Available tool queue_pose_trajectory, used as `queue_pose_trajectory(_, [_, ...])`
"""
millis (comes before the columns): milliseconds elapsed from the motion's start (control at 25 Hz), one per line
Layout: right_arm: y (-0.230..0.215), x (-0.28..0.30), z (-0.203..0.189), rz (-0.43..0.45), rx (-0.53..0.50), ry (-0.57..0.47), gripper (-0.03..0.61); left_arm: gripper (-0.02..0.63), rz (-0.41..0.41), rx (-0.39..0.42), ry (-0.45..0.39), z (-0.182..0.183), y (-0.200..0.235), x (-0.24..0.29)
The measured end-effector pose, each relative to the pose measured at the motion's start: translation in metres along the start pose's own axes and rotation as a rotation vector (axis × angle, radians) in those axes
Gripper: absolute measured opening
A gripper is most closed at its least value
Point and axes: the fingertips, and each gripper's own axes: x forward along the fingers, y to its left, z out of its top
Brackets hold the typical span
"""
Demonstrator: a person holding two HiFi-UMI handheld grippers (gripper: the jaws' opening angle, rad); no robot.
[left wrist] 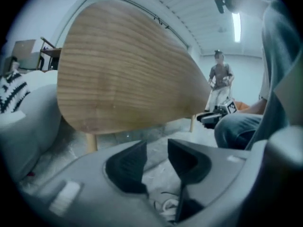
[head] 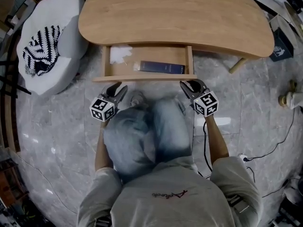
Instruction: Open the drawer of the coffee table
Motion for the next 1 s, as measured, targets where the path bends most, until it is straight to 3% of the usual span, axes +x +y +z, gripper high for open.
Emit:
queue_pose_trajectory(160, [-0.006,0.001,-0.018,-0.087,-0.021,0.048,0.007,0.001,0.078,0.024,0.032,-0.013,0.014,-0.004])
queue_pose_trajectory(480, [-0.019,0.031,-0.036,-0.129,0.082,0.139,0.005,0.0,0.121,-0.09,0.064,-0.029,0.055,0.002])
queue_pose_trajectory(1000, [0.008,0.007,-0.015,-0.239,0.338,0.473,0.005,0.0,0.135,-0.365,0.273,-0.026,0.066,-0.031])
